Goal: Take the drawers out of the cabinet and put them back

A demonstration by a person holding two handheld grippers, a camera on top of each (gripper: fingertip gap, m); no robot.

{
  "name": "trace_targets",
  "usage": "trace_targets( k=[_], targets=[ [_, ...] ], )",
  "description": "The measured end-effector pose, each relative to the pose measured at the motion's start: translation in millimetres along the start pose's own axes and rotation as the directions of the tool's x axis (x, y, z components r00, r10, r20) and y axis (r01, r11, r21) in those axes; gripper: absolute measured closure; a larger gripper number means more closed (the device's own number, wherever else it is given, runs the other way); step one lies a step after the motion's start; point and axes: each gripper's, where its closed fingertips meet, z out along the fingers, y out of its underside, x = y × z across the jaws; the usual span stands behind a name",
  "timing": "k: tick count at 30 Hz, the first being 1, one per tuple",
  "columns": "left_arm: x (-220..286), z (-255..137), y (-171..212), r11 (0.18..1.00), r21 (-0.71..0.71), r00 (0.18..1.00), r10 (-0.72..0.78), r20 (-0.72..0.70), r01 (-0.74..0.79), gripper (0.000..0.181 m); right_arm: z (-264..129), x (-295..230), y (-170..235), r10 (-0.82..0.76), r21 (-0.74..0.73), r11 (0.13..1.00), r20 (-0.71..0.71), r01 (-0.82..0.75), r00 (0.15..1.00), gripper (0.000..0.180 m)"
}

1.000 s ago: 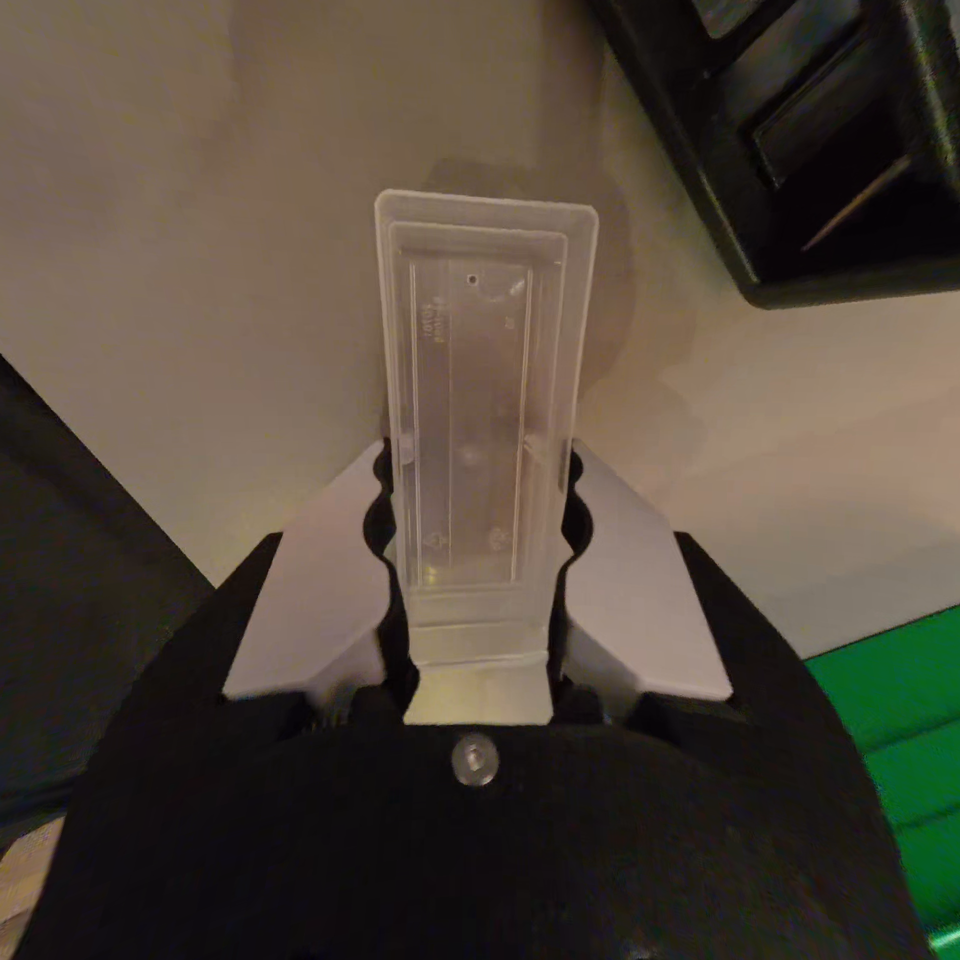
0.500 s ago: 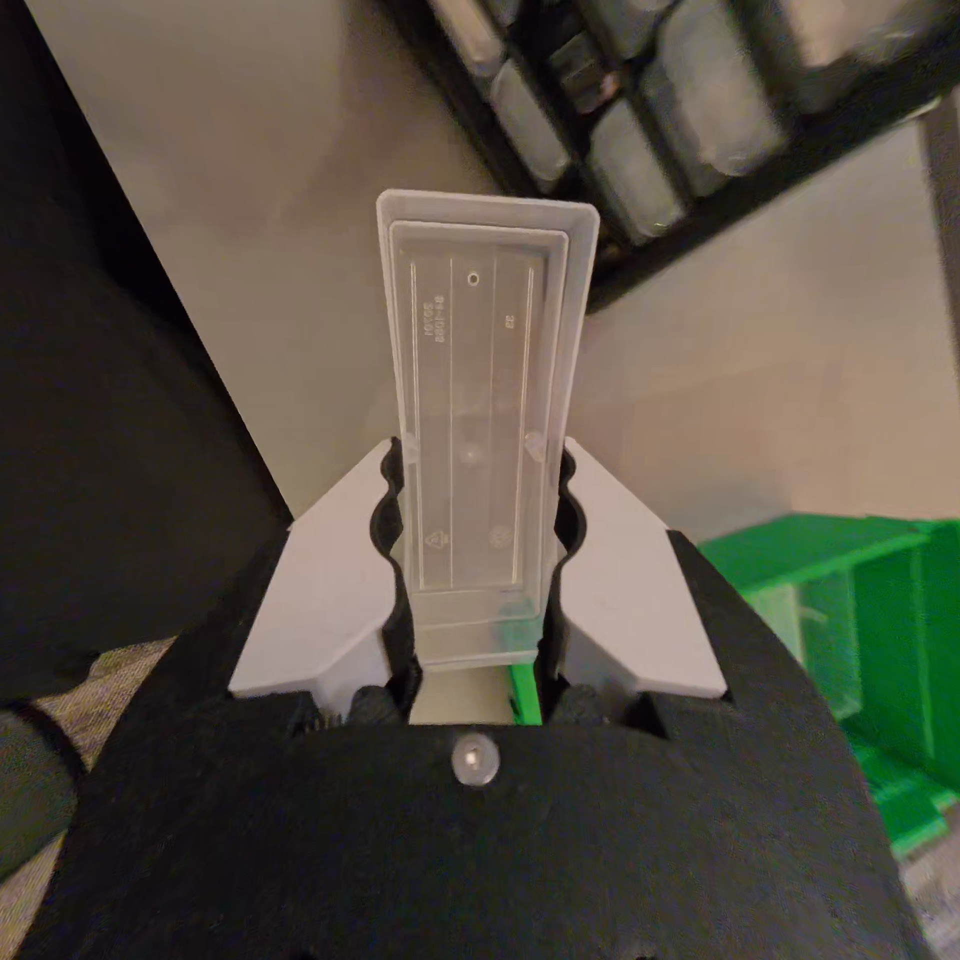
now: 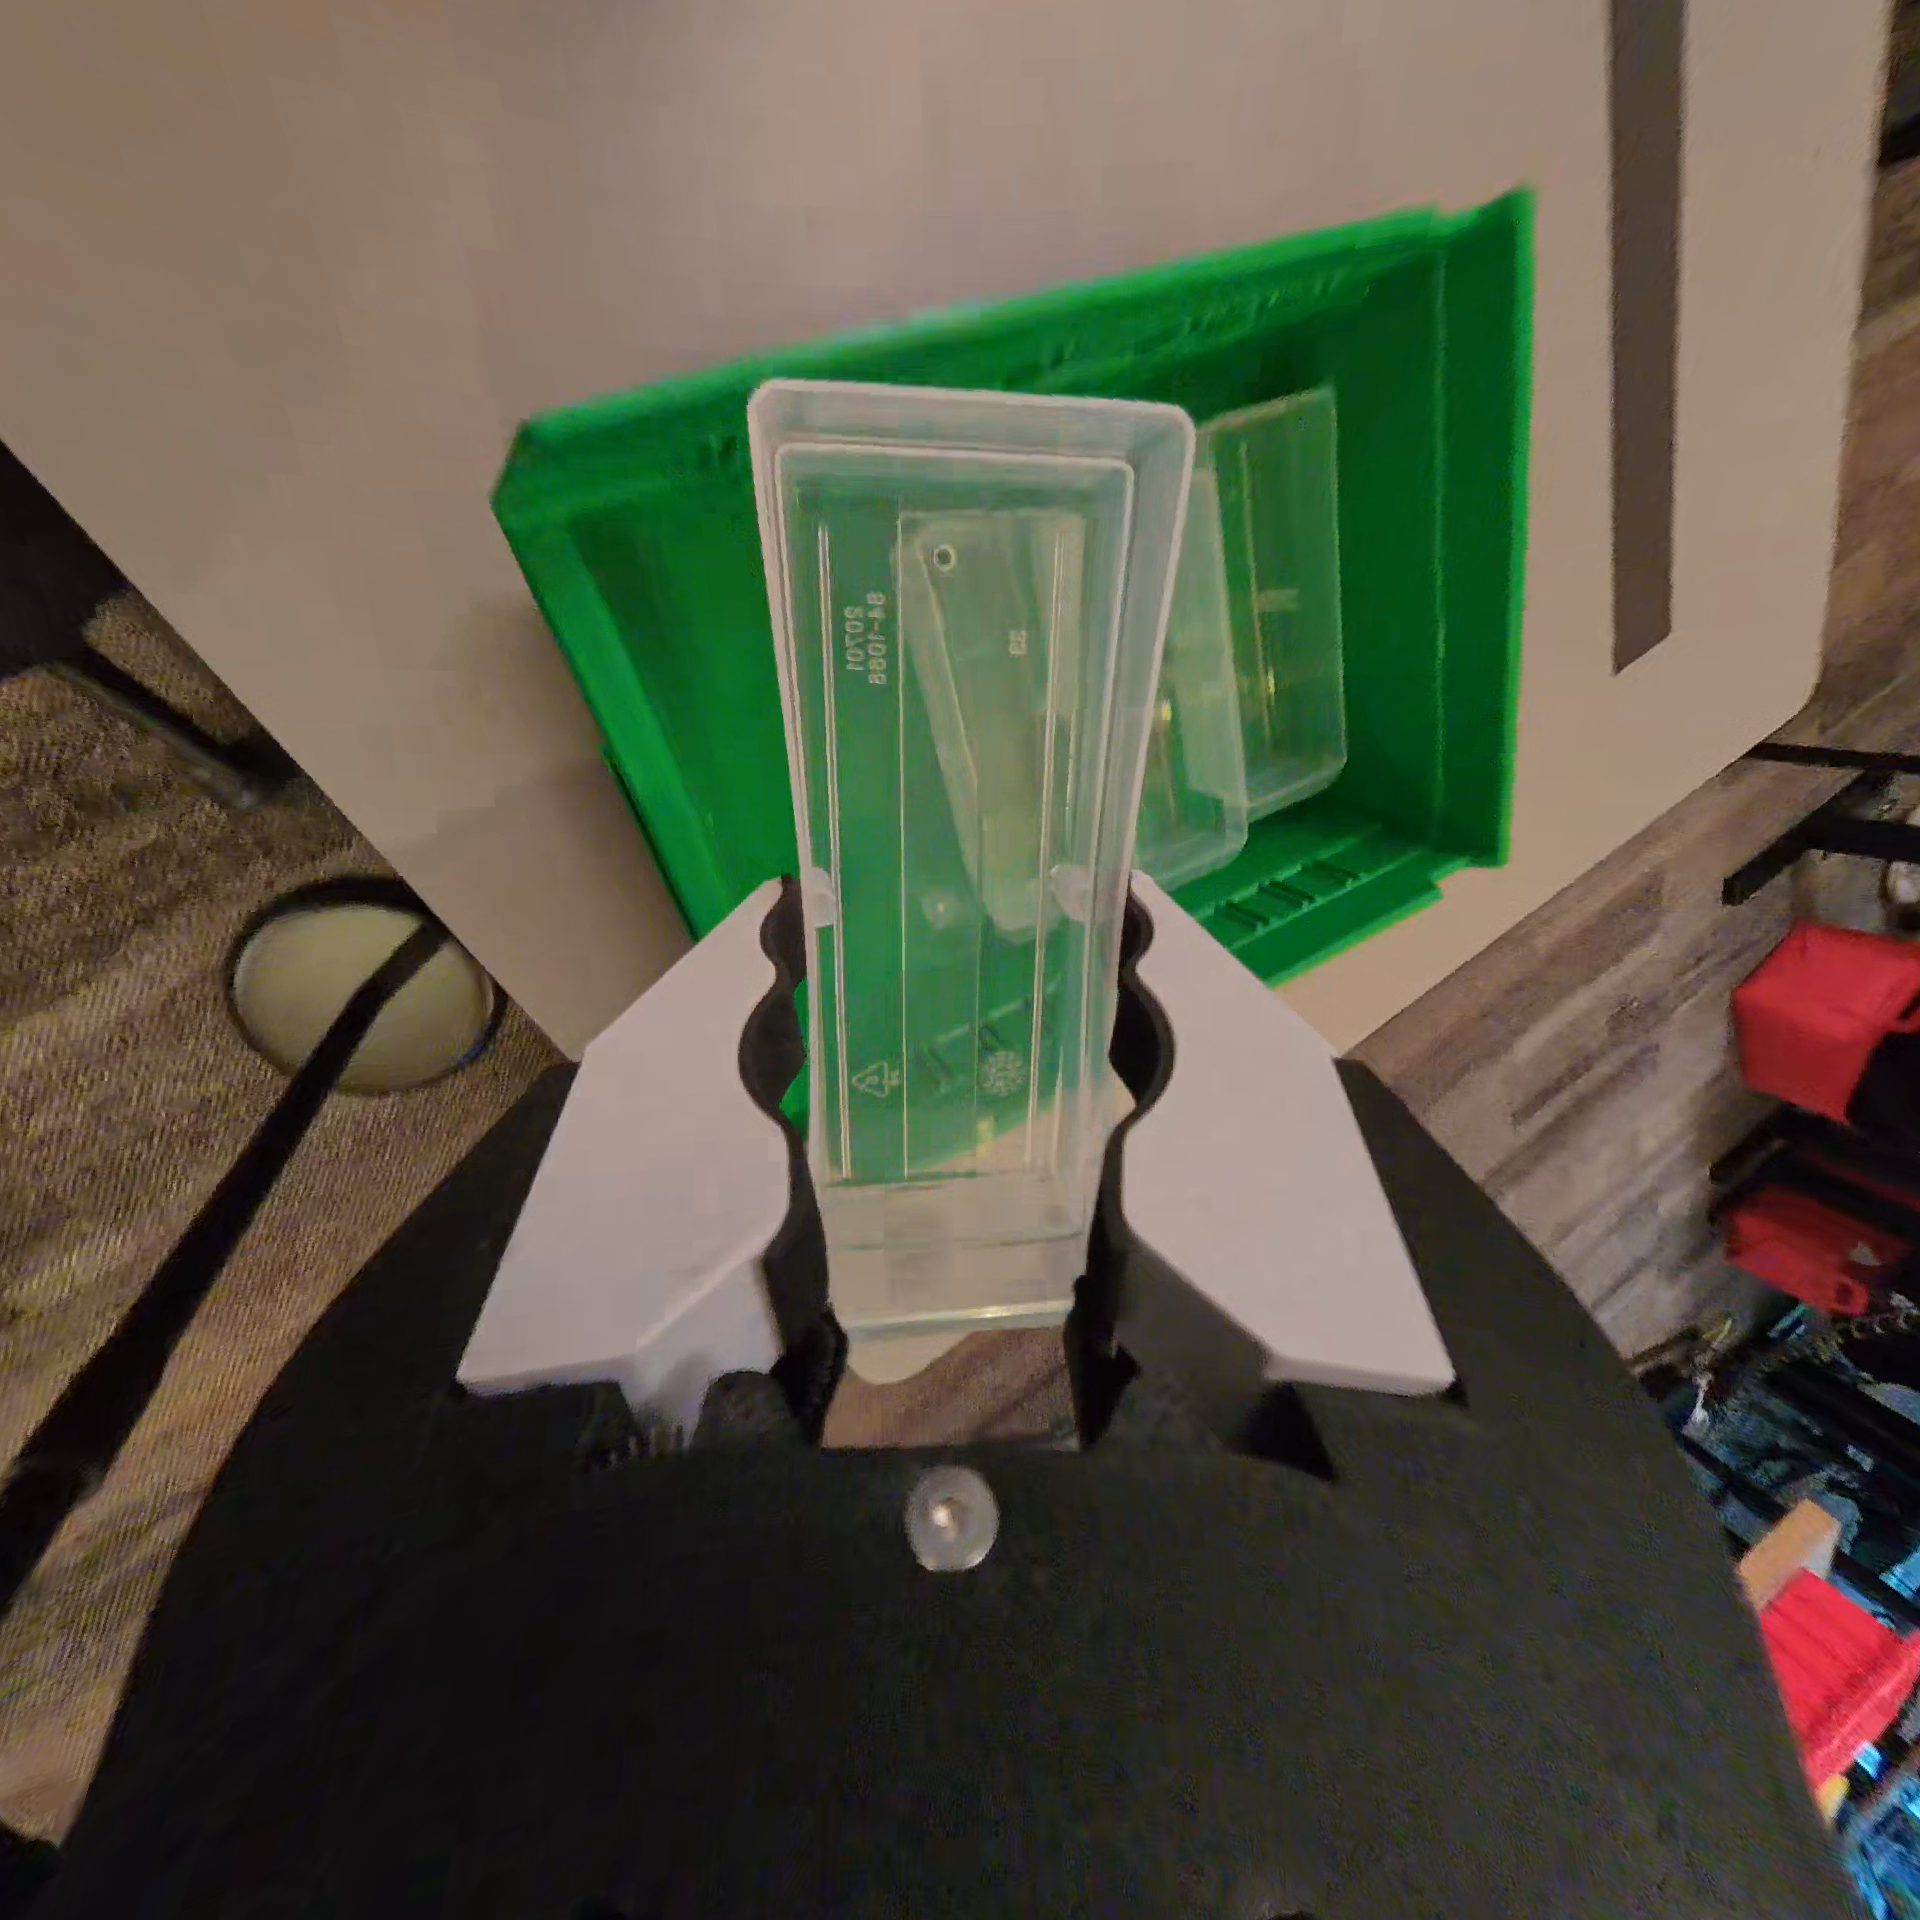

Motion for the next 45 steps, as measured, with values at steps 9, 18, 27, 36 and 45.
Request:
trace_targets(
  k=[9,18,27,36,45],
  targets=[
    [0.2,-0.1,-0.1,1.000,0.000,1.000,0.000,-0.001,0.000,0.181,43.4,-19.9,47.0,-0.012,-0.135,0.990,0.172,0.036,0.985,0.122],
    [0.3,-0.2,0.0,1.000,-0.001,1.000,-0.001,0.000,0.001,0.181,78.1,-35.1,52.6,-0.112,-0.197,0.966,0.260,0.167,0.959,0.123],
    [0.1,-0.2,0.0,1.000,-0.001,1.000,-0.002,0.000,0.002,0.180,123.7,-39.1,39.9,-0.226,-0.231,0.933,0.227,0.278,0.947,0.110],
    [0.1,-0.2,0.0,1.000,0.000,1.000,0.000,0.000,0.000,0.180,76.3,-11.2,30.7,0.031,-0.092,0.995,0.046,-0.026,0.998,0.095],
    [-1.8,-2.9,-0.3,0.999,0.020,1.000,-0.026,-0.010,0.026,0.173,51.4,34.7,88.1,0.572,0.124,0.820,-0.154,-0.559,0.806,0.107]
  ],
)
